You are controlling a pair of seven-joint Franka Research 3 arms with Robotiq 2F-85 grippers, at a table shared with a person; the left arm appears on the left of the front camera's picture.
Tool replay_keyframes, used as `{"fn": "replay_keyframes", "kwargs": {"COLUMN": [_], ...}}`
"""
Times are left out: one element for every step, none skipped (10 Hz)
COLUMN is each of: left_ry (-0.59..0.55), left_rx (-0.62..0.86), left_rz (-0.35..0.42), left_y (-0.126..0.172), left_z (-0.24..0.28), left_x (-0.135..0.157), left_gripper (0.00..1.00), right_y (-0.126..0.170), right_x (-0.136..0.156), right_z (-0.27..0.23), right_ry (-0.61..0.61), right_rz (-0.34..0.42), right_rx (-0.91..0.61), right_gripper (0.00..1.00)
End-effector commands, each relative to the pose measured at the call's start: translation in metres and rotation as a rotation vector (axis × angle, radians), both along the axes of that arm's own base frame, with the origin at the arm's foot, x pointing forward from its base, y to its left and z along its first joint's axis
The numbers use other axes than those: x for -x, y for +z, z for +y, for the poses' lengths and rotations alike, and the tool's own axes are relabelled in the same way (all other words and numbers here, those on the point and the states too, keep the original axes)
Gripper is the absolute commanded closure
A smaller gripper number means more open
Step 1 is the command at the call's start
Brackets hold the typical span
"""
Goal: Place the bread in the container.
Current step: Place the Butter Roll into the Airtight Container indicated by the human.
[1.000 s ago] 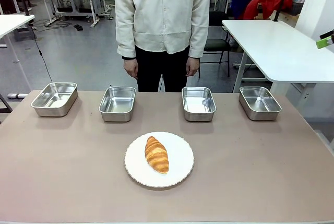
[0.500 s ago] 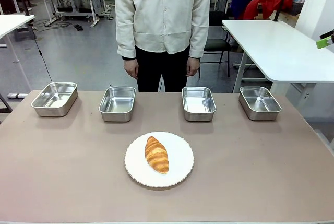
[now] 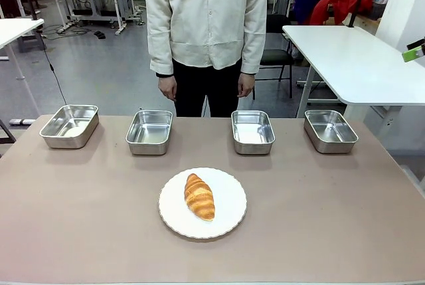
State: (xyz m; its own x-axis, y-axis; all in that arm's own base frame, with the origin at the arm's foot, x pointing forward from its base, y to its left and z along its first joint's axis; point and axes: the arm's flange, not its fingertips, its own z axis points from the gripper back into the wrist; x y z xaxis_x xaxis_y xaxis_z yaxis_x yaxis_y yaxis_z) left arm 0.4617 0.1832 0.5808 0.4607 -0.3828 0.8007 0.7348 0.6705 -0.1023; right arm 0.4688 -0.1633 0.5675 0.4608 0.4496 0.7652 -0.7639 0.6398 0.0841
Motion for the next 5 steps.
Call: {"fn": "replay_keyframes", "kwargs": {"left_ry": [-0.016,-0.016,-0.016,-0.016,-0.016], "left_rx": [0.005,0.005,0.005,0.005,0.005], "left_rz": [-0.011,-0.011,-0.011,-0.011,-0.011], "left_y": [0.0003,0.0003,0.0003,0.0003,0.0003], "left_z": [0.0025,0.0025,0.0025,0.0025,0.0025], "left_x": [0.0015,0.0015,0.0015,0.0015,0.0015], "left_gripper": [0.0,0.0,0.0,0.0,0.0], "right_y": [0.0006,0.0006,0.0006,0.0006,0.0006], "right_x": [0.0,0.0,0.0,0.0,0.0], "right_z": [0.0008,0.0008,0.0008,0.0008,0.0008], "right_ry": [0.004,0.004,0.004,0.004,0.004], "right_rz": [-0.003,-0.003,-0.003,-0.003,-0.003], "right_rx": [-0.004,-0.004,-0.004,-0.004,-0.004], "right_gripper": [0.0,0.0,0.0,0.0,0.0]}}
